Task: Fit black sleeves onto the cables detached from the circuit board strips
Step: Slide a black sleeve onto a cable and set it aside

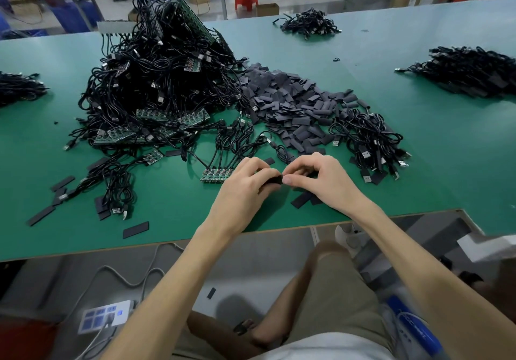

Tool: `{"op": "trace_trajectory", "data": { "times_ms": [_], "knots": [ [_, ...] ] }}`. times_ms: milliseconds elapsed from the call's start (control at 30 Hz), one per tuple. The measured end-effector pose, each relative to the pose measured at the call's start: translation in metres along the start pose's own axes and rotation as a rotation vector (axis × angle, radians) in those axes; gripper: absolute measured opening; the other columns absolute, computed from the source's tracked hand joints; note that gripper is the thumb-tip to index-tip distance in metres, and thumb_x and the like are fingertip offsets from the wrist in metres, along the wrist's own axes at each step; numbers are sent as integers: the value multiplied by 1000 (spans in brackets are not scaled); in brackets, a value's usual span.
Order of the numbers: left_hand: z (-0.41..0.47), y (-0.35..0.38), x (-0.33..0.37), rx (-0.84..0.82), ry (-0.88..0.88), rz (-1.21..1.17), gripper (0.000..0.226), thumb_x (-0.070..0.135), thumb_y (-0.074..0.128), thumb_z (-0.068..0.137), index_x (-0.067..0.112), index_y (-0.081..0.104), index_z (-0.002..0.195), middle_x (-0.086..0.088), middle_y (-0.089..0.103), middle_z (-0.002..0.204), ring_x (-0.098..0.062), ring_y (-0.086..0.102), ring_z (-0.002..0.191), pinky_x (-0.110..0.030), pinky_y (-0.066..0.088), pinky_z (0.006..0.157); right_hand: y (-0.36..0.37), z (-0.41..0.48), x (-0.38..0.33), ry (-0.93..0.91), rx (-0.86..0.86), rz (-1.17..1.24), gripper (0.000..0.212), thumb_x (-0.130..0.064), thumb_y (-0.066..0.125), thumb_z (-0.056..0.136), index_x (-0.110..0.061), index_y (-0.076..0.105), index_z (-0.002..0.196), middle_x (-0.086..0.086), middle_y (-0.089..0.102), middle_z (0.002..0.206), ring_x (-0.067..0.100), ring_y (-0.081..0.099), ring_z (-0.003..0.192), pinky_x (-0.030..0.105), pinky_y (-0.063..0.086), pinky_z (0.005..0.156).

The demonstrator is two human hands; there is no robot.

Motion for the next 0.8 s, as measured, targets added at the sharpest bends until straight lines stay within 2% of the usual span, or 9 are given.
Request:
{"op": "trace_trajectory", "data": {
  "times_ms": [100,167,333,400,467,533,667,800],
  "knots": [
    [1,-1,-1,-10,-26,-7,19,17,77,90,10,74,107,-4,62,100,-22,56,96,-37,52,81,1,2,2,12,1,95,11,-26,85,83,-22,76,89,1,74,76,18,65,76,26,51,78],
    [2,-2,-2,3,-49,-1,19,17,77,90,8,73,107,-4,61,100,-23,56,97,-38,51,82,-1,3,2,15,15,134,13,-24,84,84,-20,75,92,0,74,79,15,64,73,24,49,73],
    [1,-9,-3,64,-127,21,20,21,77,90,11,74,107,-2,63,103,-22,59,99,-38,53,79,-4,2,2,-3,56,3,16,-25,75,93,-41,73,94,-16,70,87,7,54,92,20,44,76],
    [1,-10,-2,64,-121,32,20,22,77,91,12,74,108,-1,65,104,-22,61,99,-37,53,79,-1,2,1,0,32,-54,18,-29,72,94,-47,69,92,-14,70,90,5,52,94,20,43,76],
    [1,-10,-1,54,-128,22,20,22,76,91,14,74,109,0,67,104,-22,62,97,-36,53,80,-1,2,0,12,16,-85,18,-30,72,95,-47,68,91,-5,70,95,9,53,93,25,44,76],
    [1,-10,-1,34,-129,18,19,22,75,92,15,74,110,0,68,101,-21,62,94,-36,52,79,-2,1,0,28,17,-92,14,-30,73,94,-44,70,91,2,69,95,14,55,91,28,45,77],
    [0,-7,-1,5,-107,31,18,19,76,90,11,75,106,-2,69,98,-23,62,92,-39,54,77,0,1,1,34,0,-107,3,-29,74,93,-30,77,92,3,70,88,15,52,89,28,42,75],
    [0,-6,-2,-1,-76,18,15,16,77,89,10,76,103,-2,70,97,-24,62,92,-38,54,77,0,0,0,20,1,-87,4,-23,74,94,-24,78,92,-12,70,76,15,52,90,24,43,75]
  ]
}}
Point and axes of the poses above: each hand's wrist, its own z-axis towards the middle knuckle, its own y-axis out of the palm, x = y × z, the point moved 5 cm from there along z, towards the middle knuckle
